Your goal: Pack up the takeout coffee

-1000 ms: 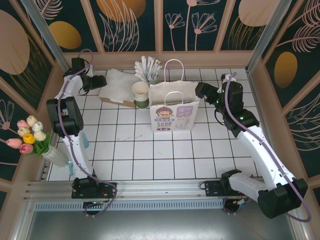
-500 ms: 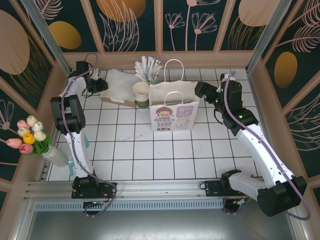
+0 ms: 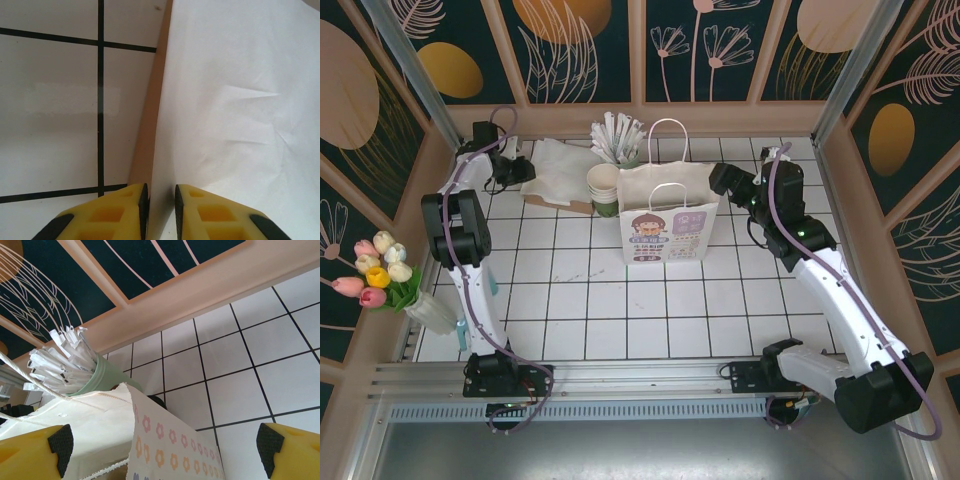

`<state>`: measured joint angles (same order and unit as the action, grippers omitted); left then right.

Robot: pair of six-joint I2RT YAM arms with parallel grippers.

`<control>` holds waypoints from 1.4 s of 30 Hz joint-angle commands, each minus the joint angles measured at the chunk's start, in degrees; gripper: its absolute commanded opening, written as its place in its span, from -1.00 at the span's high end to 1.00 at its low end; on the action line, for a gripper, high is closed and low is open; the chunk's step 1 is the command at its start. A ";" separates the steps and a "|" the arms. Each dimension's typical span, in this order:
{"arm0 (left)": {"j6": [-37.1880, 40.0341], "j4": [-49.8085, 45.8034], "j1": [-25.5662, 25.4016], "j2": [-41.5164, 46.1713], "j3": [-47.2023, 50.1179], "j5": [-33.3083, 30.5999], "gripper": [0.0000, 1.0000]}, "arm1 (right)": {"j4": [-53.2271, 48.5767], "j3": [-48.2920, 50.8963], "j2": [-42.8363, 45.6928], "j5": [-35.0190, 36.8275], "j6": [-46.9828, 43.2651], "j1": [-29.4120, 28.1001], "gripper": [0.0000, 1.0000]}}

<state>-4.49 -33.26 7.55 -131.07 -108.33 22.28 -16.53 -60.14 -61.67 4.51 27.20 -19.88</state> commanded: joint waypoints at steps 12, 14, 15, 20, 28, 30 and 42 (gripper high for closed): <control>0.81 -1.32 -0.35 4.76 -1.45 1.62 0.79 | 0.63 -1.12 1.99 0.52 0.84 -0.51 -0.92; 0.86 -1.46 -0.39 5.07 -1.52 1.62 0.86 | 0.59 -1.16 2.04 0.50 0.91 -0.55 -0.92; 0.87 -1.55 -0.37 5.24 -1.53 1.61 0.91 | 0.61 -1.13 2.14 0.56 0.97 -0.57 -0.93; -0.71 -1.23 -0.34 7.60 -1.74 3.73 1.00 | 0.99 -0.86 2.22 -0.16 0.00 -0.60 -0.92; -13.86 11.59 -0.37 23.97 8.29 5.95 1.00 | 0.82 -3.38 -0.99 -11.33 -8.03 -0.62 -0.92; -15.16 13.01 -0.34 26.66 10.24 6.52 1.00 | 0.04 -4.38 -2.12 -10.29 -7.91 -0.73 -0.91; -21.80 14.02 -0.44 36.66 13.54 10.78 1.00 | -1.02 -5.08 -4.24 -12.41 -8.22 -0.83 -0.85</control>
<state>-22.22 -21.23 7.49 -99.53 -95.61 30.48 -16.62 -63.07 -64.60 -6.17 19.59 -20.27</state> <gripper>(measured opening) 0.053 0.931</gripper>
